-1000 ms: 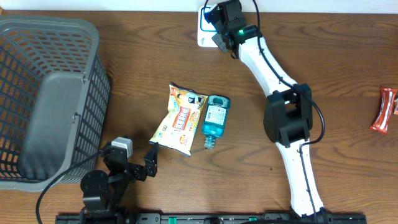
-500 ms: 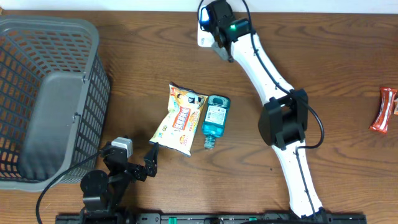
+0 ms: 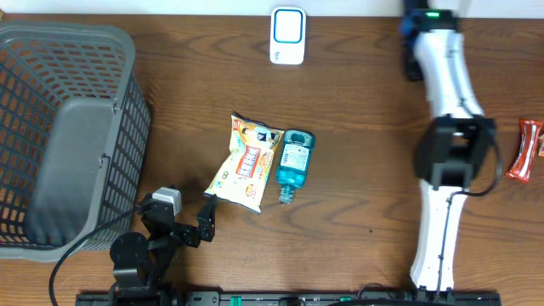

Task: Scan the item barcode
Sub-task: 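Carry the wipes pack to the right edge and release it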

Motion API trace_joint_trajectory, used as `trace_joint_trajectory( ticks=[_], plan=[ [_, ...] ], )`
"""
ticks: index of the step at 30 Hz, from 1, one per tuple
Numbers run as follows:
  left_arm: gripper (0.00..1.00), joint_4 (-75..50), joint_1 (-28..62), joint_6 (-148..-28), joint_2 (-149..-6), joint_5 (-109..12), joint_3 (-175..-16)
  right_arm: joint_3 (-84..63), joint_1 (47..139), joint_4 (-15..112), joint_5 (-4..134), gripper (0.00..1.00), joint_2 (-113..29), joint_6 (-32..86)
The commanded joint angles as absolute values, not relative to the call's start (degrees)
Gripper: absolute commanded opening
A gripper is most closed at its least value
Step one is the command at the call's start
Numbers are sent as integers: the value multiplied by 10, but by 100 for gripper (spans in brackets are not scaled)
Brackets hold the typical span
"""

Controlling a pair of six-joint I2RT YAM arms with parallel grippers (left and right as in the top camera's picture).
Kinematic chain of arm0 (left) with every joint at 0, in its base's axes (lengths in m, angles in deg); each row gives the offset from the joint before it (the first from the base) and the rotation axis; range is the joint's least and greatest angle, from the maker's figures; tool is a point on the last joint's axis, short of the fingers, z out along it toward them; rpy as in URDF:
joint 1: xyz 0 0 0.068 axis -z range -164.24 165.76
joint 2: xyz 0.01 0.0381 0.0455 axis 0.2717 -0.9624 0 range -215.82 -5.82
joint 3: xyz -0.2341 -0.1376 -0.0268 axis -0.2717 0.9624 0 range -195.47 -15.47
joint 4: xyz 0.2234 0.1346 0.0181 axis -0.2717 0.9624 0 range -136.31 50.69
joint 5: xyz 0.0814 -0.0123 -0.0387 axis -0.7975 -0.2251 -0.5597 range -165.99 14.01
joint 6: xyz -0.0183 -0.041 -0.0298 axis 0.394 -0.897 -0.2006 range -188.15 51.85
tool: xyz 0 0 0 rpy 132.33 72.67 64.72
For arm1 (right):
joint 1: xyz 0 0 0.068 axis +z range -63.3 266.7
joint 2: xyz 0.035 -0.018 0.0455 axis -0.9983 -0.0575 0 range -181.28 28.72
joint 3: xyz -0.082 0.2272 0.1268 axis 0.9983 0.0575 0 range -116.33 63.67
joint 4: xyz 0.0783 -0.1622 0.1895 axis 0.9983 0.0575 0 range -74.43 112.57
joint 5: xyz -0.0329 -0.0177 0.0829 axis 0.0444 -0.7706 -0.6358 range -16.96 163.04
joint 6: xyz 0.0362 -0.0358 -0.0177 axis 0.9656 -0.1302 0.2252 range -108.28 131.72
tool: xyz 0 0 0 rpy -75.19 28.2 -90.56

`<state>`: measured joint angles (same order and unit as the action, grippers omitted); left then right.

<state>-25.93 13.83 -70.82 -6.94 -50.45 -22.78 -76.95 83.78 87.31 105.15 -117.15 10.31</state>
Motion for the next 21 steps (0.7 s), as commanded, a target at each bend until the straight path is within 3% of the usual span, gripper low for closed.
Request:
trace_joint_trajectory(
  ticks=[1,8,10,13,14,16,17,21],
  plan=[
    [98,-249,137,-699,-68,-505,-220,-743,766,839,1070,1,-1159,134],
    [98,-249,137,-699,-68,-505,-220,-696,661,780,1041,2,-1159,134],
    [98,-249,137,-699,-68,-505,-220,-684,636,770,994,11,-1159,134],
    [98,-249,137,-699,-68,-505,-220,-679,608,763,933,34,-1159,135],
    [98,-249,137,-699,-68,-505,-220,-679,601,761,926,59,-1159,135],
    [98,-249,137,-699,-68,-505,-220,-686,592,766,925,92,-1158,144],
    [98,-249,137,-699,-68,-505,-220,-691,589,773,921,99,-1156,158],
    [98,-249,137,-699,-68,-505,-220,-705,586,787,811,99,-1110,175]
  ],
)
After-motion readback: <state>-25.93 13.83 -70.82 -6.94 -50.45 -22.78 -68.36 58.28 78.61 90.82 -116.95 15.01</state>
